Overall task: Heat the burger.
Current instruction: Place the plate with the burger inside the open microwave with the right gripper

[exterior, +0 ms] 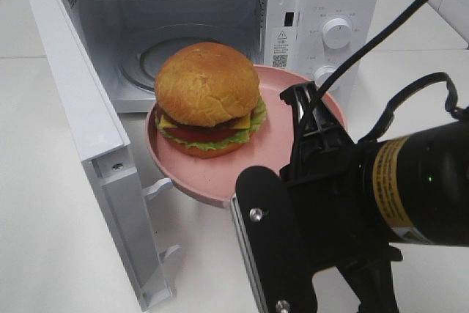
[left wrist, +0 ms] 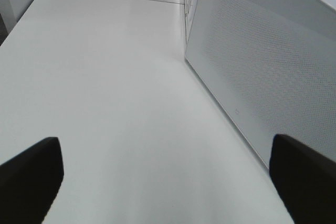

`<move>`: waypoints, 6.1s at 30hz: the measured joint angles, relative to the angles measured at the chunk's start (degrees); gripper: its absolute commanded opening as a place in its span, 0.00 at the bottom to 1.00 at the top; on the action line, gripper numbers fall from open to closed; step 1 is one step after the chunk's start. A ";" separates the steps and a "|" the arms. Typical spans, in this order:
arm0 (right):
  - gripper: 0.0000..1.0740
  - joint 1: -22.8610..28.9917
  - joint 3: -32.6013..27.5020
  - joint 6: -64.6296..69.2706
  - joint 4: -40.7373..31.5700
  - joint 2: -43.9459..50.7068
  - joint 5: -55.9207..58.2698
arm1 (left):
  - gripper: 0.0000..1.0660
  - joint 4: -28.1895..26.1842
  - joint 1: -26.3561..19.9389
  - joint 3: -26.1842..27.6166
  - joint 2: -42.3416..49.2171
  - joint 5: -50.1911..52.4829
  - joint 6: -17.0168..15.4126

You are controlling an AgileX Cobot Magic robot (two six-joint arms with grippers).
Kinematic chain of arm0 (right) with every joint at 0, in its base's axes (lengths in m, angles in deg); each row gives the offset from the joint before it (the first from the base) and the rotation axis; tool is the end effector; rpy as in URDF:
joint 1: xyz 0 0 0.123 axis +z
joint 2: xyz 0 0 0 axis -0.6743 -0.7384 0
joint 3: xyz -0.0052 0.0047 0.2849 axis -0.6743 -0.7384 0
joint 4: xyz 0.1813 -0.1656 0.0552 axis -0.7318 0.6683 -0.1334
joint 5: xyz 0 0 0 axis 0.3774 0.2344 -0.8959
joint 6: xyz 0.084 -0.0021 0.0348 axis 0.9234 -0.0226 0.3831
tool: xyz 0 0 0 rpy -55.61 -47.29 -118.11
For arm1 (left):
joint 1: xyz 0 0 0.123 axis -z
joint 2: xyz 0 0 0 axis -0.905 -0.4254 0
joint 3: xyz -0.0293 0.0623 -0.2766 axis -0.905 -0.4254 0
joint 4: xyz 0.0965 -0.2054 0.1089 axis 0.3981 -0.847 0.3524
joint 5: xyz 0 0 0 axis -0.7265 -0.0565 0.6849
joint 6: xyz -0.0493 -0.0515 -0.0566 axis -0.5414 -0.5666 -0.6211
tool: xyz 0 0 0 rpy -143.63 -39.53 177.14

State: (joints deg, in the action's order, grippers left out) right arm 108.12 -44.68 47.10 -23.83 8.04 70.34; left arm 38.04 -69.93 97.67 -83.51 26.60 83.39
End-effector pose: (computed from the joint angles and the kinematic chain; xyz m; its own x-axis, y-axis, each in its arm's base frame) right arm 0.1234 0.2048 0.2345 0.4856 -0.8629 -0.1400 -0.6968 -0.2854 -0.6580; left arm -0.0068 -0.0131 0.2821 -0.4333 -0.1153 -0.8938 0.0010 0.9917 -0.1285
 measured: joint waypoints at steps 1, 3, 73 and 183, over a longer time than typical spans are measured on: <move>0.03 0.00 0.00 0.00 0.00 0.00 0.00 | 0.96 0.00 0.00 0.00 0.00 0.00 0.00; 0.03 -3.72 0.00 -2.81 0.11 -0.06 -1.55 | 0.96 0.00 0.00 0.00 0.00 0.00 0.00; 0.03 -21.03 12.26 -17.88 1.09 -23.95 -24.12 | 0.96 0.00 0.00 0.00 0.00 0.00 0.00; 0.04 -27.67 61.13 -41.60 -28.65 -56.32 -4.47 | 0.96 0.00 0.00 0.00 0.00 0.00 0.34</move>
State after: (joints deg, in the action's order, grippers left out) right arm 80.45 16.45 5.50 -52.48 -48.29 65.87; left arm 38.04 -69.93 97.67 -83.51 26.60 83.74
